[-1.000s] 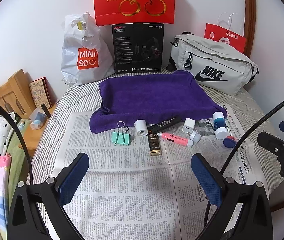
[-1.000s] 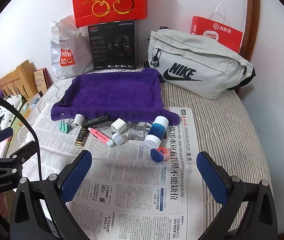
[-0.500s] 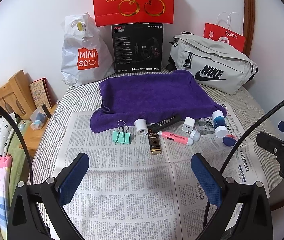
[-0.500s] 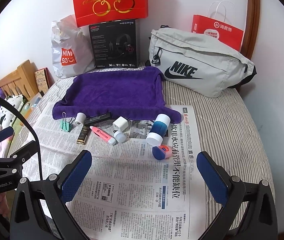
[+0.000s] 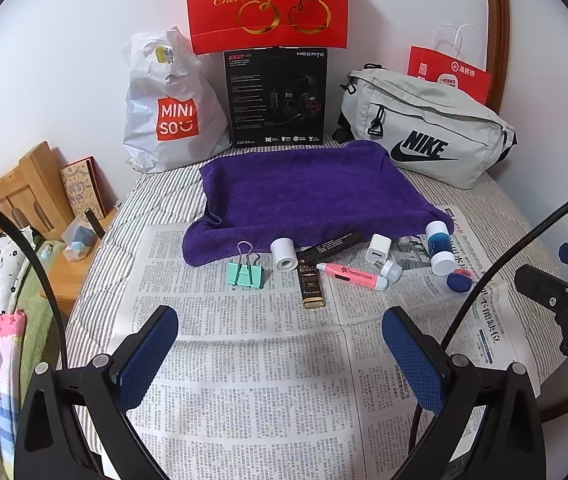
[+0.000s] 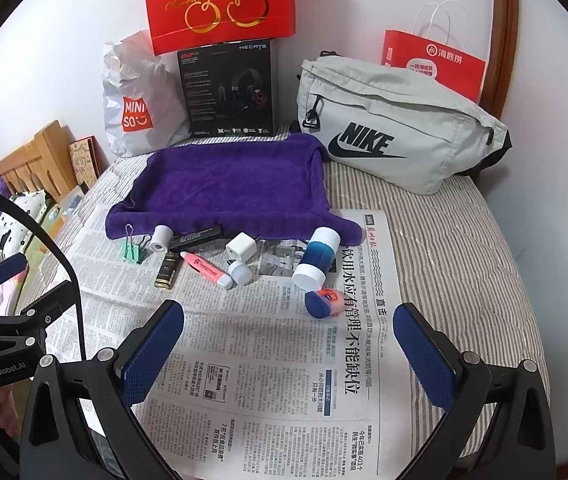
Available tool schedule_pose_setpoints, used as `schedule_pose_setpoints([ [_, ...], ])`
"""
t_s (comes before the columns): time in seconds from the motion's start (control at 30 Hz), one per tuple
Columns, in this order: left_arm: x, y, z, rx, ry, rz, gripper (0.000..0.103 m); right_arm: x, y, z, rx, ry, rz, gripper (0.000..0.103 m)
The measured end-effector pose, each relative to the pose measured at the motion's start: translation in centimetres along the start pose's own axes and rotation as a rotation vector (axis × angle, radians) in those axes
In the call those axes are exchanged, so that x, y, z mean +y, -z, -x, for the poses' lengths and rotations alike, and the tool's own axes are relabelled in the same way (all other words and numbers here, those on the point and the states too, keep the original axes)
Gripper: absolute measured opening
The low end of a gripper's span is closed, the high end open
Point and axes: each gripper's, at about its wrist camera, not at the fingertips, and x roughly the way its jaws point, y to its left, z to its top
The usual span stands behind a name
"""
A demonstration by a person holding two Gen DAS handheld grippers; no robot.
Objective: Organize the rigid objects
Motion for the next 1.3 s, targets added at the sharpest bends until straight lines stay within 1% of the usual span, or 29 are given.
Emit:
schedule_pose_setpoints([
  [1.17,0.05,0.11,-0.37,0.014,-0.014,-0.003,0.103,0.00,-0.15,-0.20,0.000,0.006,0.005,0.103],
  [1.3,0.49,-0.09,-0.99,0.020,-0.013,0.007,0.103,0.03,-0.11,-0.43,-0.005,0.011,0.014,0.103],
])
